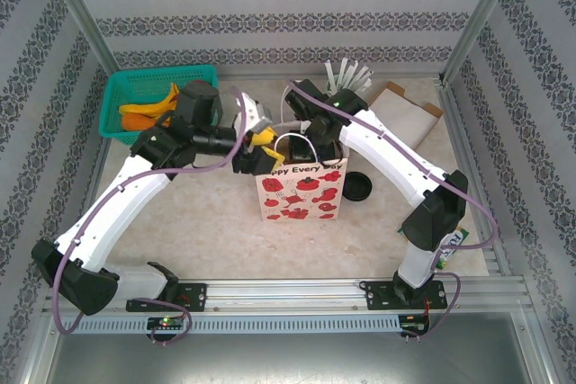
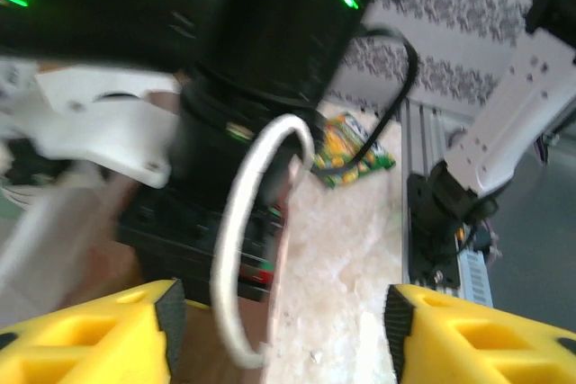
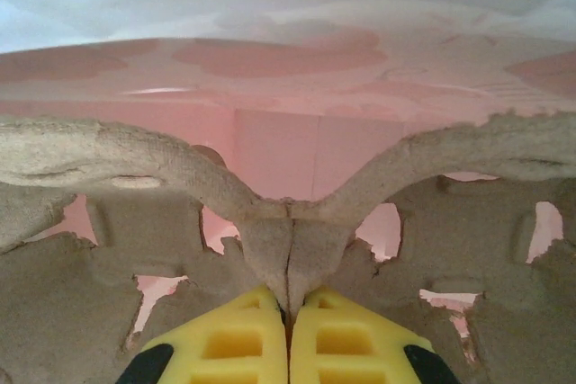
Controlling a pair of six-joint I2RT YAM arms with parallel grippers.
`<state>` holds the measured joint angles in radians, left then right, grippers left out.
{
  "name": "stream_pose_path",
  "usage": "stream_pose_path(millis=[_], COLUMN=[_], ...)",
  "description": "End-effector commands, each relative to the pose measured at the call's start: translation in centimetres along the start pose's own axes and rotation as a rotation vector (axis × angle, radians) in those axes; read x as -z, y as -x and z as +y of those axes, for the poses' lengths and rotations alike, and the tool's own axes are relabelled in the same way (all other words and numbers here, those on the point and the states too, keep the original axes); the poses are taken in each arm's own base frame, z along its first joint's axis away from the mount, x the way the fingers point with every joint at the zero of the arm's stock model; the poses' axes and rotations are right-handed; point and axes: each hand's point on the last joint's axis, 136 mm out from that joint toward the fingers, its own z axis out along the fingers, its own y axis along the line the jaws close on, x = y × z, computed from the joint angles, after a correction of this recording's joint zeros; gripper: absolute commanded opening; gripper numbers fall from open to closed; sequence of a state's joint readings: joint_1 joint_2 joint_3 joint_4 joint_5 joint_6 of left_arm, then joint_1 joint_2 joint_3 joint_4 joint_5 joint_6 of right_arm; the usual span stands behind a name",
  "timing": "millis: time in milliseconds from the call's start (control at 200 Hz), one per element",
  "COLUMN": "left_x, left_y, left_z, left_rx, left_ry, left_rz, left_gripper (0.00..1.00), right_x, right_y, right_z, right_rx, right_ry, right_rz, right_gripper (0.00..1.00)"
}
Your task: Pack the takeout coffee
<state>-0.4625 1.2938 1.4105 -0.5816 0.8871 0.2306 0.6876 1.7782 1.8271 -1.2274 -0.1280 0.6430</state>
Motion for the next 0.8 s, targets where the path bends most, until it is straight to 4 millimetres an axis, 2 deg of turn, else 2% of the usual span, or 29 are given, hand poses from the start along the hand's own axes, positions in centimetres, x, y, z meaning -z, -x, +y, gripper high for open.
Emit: stream_pose_path(millis=[0, 95, 235, 330, 500, 794], left_x=[1.9, 2.3, 2.4, 2.1, -0.3, -2.6], left_y=[2.6, 2.5, 2.1, 1.5, 1.3, 1.4], left_z=[0.7, 3.3, 9.7, 12.5, 12.8, 14.0], left_rx=[0.021, 0.062, 0.199, 0.279, 0.287, 0.314], left_ry=[-0.023, 0.054, 0.325, 0.419, 0.303, 0.211], left_rz=[-0.132, -0.15, -0.154, -0.117, -0.085, -0.084], left_gripper=[0.67, 0.7, 0.74, 0.72, 0.67, 0.57], right_x=[0.0, -0.3, -0.6, -0.5, -0.4, -0.5], right_y=[-0.7, -0.9, -1.1, -1.0, -1.0, -1.0], right_z=[0.2, 0.4, 0.5, 0.8, 0.8, 1.0], right_rx=[0.065, 0.096, 0.111, 0.101, 0.096, 0.098], right_ry=[0.002, 0.011, 0.019, 0.037, 0.037, 0.05], right_rz=[0.0, 0.004, 0.019, 0.018, 0.014, 0.008], right_gripper=[0.0, 0.0, 0.0, 0.0, 0.0, 0.0])
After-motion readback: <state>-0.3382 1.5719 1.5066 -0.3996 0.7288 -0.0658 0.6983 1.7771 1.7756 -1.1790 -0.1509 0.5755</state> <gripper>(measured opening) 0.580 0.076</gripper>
